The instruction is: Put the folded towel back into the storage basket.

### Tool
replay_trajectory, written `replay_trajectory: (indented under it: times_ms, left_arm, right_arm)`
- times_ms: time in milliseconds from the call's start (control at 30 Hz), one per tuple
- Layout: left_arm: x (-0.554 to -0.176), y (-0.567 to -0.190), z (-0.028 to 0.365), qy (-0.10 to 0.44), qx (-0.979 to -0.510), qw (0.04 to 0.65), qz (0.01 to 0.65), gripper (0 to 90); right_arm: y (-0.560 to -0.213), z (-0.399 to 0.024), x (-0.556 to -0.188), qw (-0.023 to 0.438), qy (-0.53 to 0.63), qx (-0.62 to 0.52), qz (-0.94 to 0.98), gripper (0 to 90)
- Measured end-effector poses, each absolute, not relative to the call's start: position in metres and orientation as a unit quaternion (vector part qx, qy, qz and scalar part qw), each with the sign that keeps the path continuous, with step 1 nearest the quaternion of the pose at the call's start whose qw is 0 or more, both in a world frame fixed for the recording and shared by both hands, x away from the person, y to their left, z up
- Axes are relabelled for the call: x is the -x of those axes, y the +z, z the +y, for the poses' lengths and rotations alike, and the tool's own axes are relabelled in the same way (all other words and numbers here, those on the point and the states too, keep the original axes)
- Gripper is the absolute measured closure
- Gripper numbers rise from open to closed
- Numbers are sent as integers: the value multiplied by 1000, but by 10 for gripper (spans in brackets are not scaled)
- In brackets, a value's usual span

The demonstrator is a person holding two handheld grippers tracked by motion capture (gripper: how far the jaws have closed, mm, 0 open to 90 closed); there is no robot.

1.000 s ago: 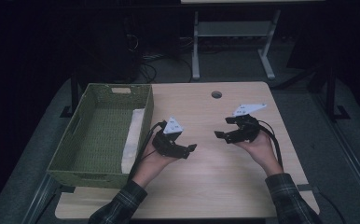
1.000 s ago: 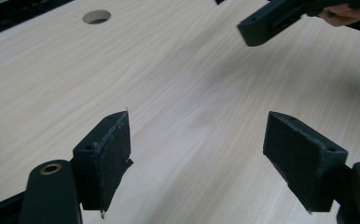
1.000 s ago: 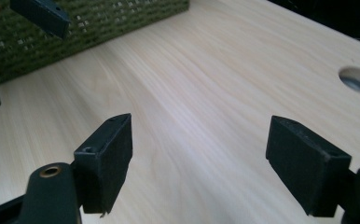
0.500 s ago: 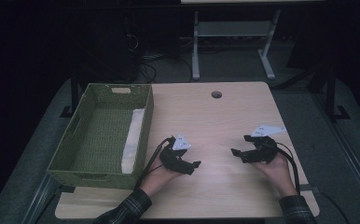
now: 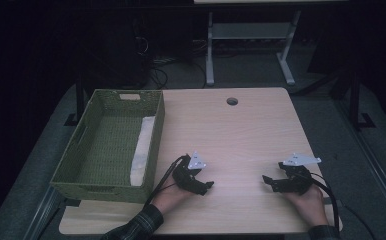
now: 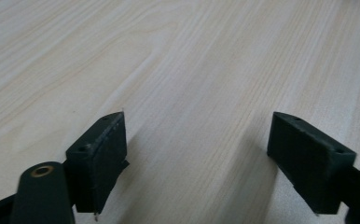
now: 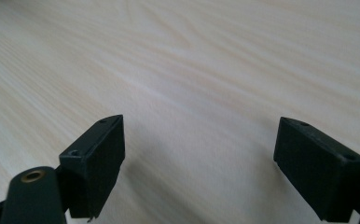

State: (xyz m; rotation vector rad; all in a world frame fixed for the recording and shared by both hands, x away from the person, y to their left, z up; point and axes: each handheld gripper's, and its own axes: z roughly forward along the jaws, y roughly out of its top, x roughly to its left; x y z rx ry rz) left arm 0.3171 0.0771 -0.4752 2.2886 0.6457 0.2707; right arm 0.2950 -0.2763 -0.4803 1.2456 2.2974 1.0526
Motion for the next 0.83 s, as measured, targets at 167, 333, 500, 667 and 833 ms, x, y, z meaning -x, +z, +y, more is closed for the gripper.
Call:
replay_trajectory:
  times_ms: [167, 333, 500, 667, 833]
  left_arm:
    - [-317, -478, 78, 105, -885, 378, 251, 156]
    - [-317, -478, 78, 104, -886, 378, 248, 152]
    - [-317, -478, 78, 104, -886, 378, 248, 152]
    - [-317, -478, 78, 104, -886, 378, 248, 152]
    - [-317, -478, 78, 104, -886, 378, 248, 152]
  right_arm:
    - [-482, -275, -292, 174, 356, -439, 806, 157]
    - [-482, -274, -292, 176, 353, -441, 806, 141]
    - [-482, -274, -293, 175, 352, -441, 807, 134]
    - [-482, -274, -293, 174, 352, -441, 807, 133]
    - [-482, -274, -294, 175, 352, -440, 807, 128]
